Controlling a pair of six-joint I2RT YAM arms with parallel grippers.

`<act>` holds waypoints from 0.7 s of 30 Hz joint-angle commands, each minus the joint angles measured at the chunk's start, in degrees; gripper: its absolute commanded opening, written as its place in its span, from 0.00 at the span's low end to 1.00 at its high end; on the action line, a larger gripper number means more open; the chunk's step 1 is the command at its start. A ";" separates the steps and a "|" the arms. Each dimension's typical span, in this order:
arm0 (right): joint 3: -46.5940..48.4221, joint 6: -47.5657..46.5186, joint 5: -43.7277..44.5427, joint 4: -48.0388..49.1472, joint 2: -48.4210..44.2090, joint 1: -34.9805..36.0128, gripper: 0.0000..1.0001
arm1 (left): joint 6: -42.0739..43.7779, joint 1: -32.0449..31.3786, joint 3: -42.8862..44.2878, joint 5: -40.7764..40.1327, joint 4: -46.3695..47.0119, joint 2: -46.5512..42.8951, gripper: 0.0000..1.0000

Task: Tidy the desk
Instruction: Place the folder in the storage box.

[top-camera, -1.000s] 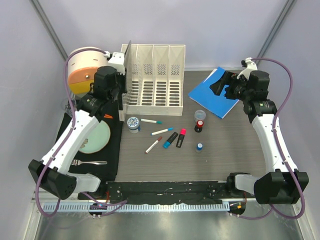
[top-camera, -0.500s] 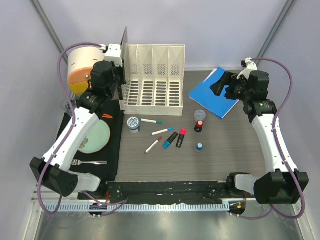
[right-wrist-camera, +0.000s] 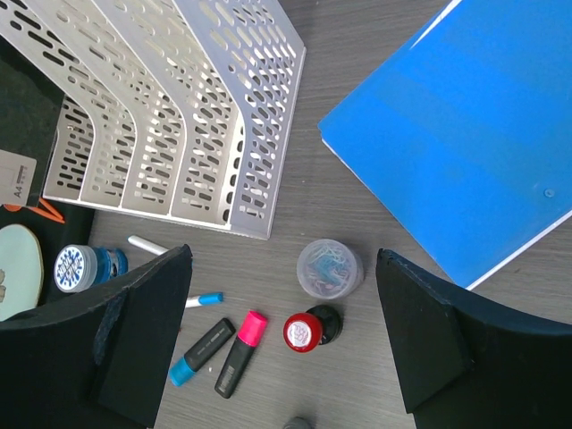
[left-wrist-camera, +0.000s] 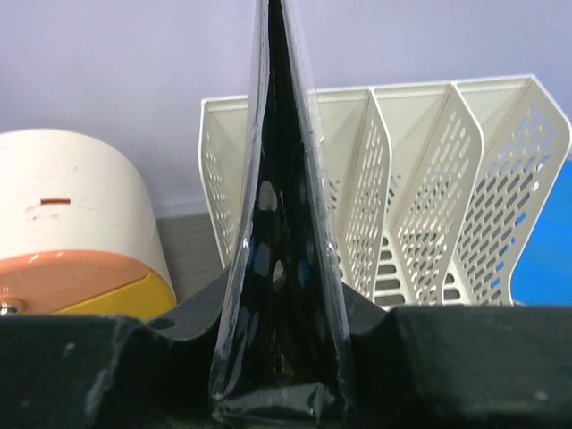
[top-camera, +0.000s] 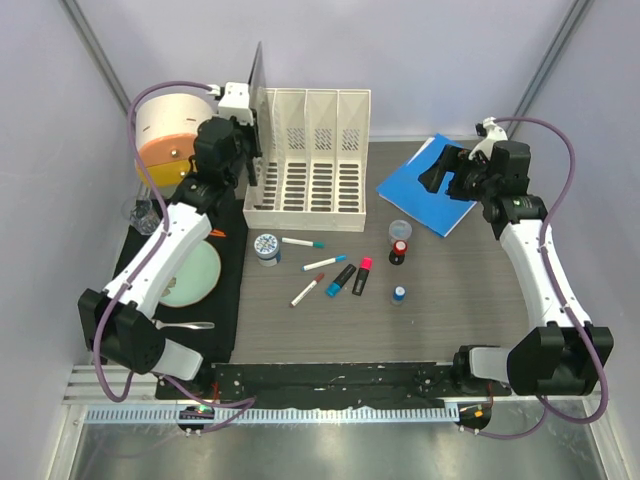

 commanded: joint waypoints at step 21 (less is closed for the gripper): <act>1.63 -1.76 -1.15 1.37 1.71 -0.08 0.89 | 0.37 0.66 -9.51 0.35 28.16 0.52 0.00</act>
